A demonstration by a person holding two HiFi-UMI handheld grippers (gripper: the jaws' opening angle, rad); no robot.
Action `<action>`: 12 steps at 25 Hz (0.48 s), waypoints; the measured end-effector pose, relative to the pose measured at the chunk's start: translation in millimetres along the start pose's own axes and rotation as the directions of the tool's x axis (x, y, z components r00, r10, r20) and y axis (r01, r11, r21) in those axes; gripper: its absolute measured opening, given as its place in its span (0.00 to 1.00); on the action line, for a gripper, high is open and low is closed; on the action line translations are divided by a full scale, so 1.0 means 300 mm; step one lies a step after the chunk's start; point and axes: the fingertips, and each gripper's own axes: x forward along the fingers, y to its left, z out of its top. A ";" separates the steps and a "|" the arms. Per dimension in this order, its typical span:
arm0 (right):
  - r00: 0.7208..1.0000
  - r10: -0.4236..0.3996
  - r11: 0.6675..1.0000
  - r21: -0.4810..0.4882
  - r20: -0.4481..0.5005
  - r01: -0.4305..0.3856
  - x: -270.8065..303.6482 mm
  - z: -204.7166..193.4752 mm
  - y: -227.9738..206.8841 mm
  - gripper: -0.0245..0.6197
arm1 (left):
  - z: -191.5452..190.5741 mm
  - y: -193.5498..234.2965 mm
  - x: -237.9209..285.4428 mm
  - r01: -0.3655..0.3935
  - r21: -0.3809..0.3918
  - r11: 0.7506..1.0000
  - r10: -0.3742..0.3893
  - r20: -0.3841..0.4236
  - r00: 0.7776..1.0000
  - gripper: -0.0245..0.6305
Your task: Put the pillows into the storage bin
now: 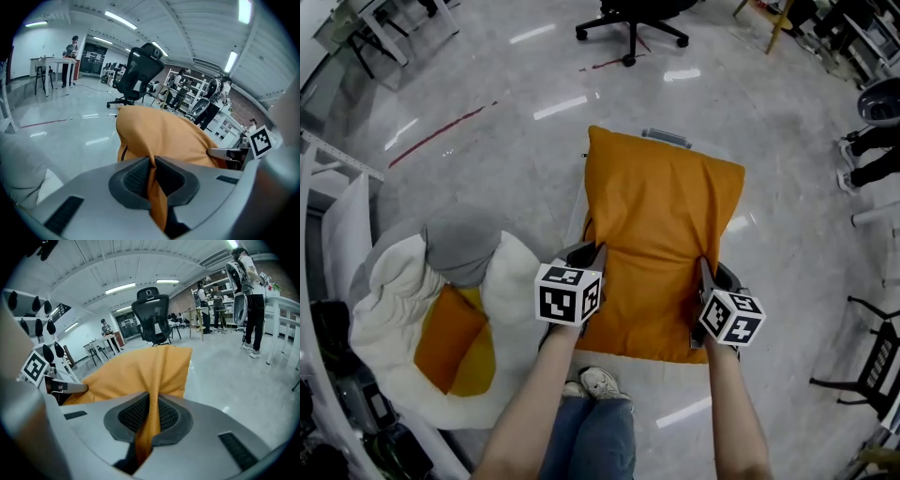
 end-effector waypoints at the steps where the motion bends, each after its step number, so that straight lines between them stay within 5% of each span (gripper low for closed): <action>1: 1.000 0.000 1.000 -0.006 0.002 0.000 0.034 -0.013 -0.014 0.07 | -0.012 0.016 0.032 -0.005 0.005 1.000 0.005 0.003 1.000 0.10; 12: 0.999 -0.029 0.999 -0.042 0.014 0.029 0.228 -0.129 -0.138 0.09 | -0.114 0.108 0.264 -0.016 0.053 0.998 0.016 0.000 1.000 0.11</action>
